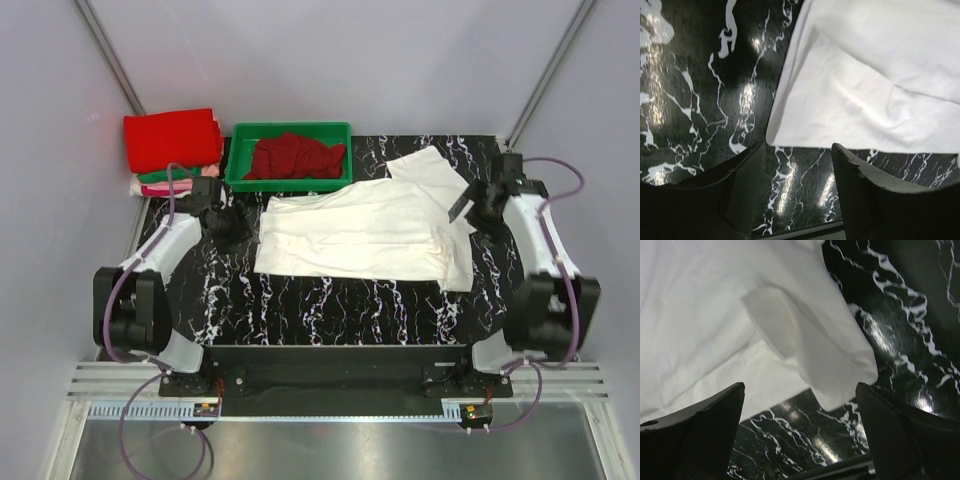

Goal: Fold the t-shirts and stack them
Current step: Fold the tshirt

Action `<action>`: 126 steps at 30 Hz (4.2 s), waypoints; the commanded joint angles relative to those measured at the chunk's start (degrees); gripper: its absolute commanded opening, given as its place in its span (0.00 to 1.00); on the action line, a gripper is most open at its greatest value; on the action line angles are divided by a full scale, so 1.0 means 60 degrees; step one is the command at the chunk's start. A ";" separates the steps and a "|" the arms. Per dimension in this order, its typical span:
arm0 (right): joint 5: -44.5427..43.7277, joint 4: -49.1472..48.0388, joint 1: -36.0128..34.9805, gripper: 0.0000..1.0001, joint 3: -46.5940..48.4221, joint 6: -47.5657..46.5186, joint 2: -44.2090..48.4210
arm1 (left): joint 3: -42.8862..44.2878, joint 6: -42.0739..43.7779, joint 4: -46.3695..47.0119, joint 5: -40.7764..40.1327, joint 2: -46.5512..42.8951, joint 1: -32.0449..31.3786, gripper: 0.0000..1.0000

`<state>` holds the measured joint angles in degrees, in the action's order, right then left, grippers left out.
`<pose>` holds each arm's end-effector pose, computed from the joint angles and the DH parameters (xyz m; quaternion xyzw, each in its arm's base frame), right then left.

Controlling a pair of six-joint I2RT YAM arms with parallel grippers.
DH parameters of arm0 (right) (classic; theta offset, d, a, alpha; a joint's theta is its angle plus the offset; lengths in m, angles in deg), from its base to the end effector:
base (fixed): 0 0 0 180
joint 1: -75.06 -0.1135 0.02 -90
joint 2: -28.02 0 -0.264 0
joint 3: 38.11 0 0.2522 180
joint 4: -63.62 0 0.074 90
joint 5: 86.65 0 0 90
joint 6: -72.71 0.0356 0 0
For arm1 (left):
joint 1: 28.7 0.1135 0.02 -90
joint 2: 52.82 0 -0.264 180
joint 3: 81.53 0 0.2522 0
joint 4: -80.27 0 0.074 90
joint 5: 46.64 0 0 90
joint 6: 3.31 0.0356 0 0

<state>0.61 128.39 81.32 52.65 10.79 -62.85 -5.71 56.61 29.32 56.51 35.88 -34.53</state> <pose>0.3206 -0.0369 0.2778 0.2930 0.9308 0.0182 0.2179 0.3054 -0.0393 0.2237 -0.1779 0.9515 -0.1754 0.1796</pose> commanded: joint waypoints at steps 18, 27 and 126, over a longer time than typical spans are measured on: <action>0.0179 -0.1190 -0.0384 0.98 -0.4936 0.1371 0.2902 | -0.3327 -0.0508 0.3282 0.1119 -0.1645 -0.0201 0.65; -0.0493 -0.1835 -0.0384 0.44 -0.4585 0.0990 0.1670 | -0.3181 -0.0479 0.3927 0.1266 -0.0664 -0.0201 0.52; 0.2157 -0.3374 0.0978 1.00 -0.3457 0.0228 0.3530 | -0.3590 -0.0931 0.2859 -0.0385 -0.4855 -0.1487 0.99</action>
<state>15.73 107.47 87.42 30.99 10.72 -41.67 -26.21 54.82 44.31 62.95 6.03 -37.35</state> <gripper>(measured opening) 0.994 0.984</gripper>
